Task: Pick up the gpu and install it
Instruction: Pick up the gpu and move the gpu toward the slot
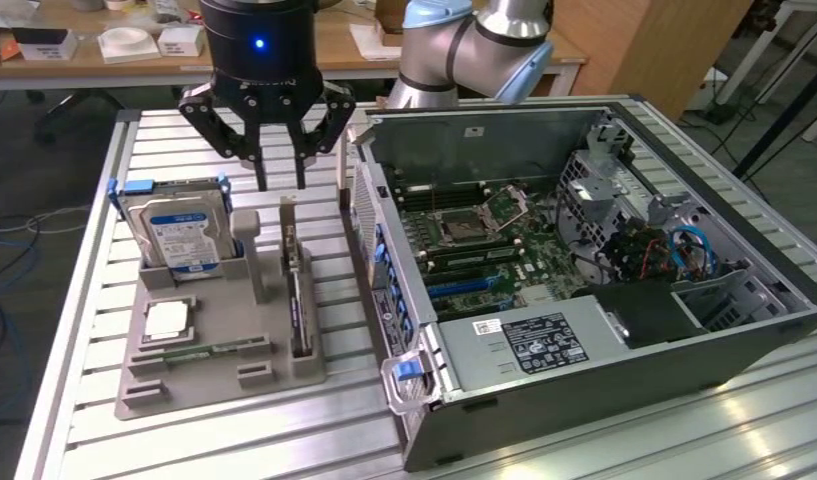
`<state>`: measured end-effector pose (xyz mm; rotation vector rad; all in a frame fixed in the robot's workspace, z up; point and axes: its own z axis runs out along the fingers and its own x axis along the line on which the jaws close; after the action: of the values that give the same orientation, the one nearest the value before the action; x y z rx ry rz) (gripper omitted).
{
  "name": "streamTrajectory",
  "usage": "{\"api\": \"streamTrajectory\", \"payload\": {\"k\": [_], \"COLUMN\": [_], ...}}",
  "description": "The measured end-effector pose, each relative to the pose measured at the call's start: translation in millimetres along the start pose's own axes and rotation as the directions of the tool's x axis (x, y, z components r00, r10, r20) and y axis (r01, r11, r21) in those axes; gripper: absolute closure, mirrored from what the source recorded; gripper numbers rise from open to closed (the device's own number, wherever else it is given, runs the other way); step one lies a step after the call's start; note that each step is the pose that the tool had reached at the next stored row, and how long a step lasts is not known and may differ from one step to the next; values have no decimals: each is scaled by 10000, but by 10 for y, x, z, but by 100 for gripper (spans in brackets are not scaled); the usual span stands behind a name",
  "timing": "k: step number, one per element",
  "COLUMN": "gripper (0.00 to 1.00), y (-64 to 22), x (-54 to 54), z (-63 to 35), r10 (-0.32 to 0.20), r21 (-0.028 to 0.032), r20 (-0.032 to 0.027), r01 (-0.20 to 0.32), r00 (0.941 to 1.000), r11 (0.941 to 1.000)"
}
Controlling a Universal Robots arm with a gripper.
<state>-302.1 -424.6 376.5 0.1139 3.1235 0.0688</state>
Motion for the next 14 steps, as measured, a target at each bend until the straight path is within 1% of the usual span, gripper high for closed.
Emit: {"api": "streamTrajectory", "payload": {"k": [7,8,10,11,14], "gripper": [59,57,57,51,51], "y": [0,0,0,0,0], "x": [0,0,0,0,0], "z": [0,0,0,0,0], "r10": [0,0,0,0,0], "r21": [0,0,0,0,3], "r20": [0,0,0,0,-1], "r01": [0,0,0,0,0], "r00": [10000,10000,10000,10000,10000], "r11": [10000,10000,10000,10000,10000]}}
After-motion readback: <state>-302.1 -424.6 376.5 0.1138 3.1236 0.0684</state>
